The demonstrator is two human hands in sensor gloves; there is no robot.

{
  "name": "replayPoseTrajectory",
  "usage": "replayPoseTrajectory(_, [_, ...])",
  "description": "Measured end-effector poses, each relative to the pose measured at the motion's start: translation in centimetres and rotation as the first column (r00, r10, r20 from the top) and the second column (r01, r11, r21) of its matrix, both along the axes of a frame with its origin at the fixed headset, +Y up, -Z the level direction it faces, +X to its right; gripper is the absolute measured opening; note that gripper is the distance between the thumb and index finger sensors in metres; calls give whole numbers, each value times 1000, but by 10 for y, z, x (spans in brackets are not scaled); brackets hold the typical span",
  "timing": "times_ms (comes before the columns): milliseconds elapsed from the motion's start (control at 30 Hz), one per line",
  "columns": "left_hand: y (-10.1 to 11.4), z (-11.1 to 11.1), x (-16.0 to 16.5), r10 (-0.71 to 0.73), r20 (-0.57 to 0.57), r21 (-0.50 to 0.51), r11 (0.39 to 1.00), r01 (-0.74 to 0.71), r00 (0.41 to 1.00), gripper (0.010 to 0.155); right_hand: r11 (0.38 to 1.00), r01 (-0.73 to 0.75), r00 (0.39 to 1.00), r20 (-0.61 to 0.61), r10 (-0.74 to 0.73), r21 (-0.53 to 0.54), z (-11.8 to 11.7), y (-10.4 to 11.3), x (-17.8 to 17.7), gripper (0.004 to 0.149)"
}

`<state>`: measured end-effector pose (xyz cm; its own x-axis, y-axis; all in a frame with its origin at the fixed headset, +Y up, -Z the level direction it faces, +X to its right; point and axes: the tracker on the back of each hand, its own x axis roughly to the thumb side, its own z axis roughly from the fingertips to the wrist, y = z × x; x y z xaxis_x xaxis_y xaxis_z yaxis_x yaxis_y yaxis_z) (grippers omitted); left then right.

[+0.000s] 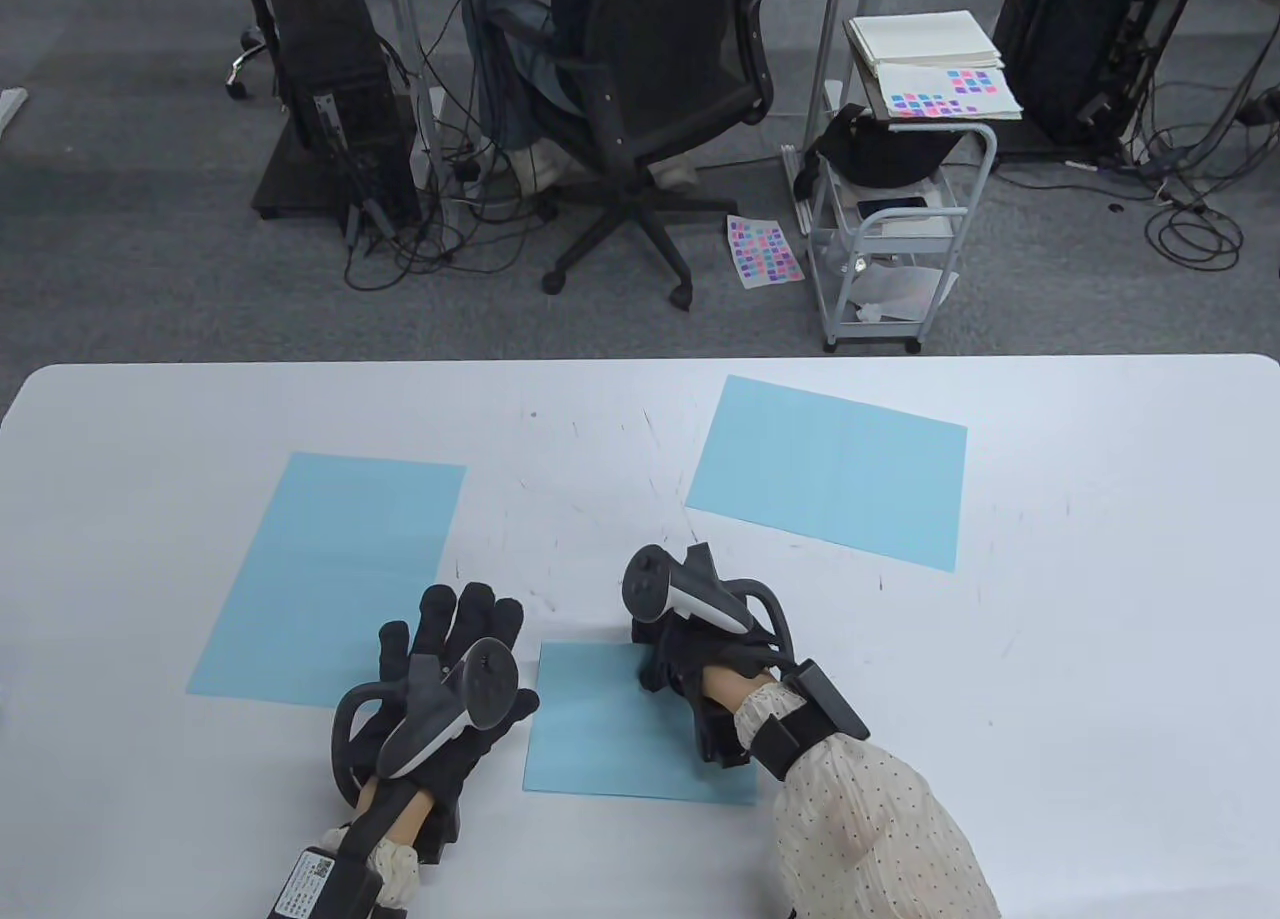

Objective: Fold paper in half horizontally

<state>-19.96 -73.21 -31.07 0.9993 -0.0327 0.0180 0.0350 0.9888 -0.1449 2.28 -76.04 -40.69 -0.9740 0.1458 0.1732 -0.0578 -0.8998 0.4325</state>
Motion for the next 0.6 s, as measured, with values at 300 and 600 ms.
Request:
replayPoseTrajectory(300, [0, 1, 1, -4, 7, 0, 1000, 4, 1000, 85, 975, 221, 972, 91, -219, -15, 5, 35, 36, 37])
replayPoseTrajectory(600, [-1, 3, 4, -3, 17, -9, 1000, 3, 1000, 85, 848, 496, 748, 404, -526, 186, 19, 63, 135, 39])
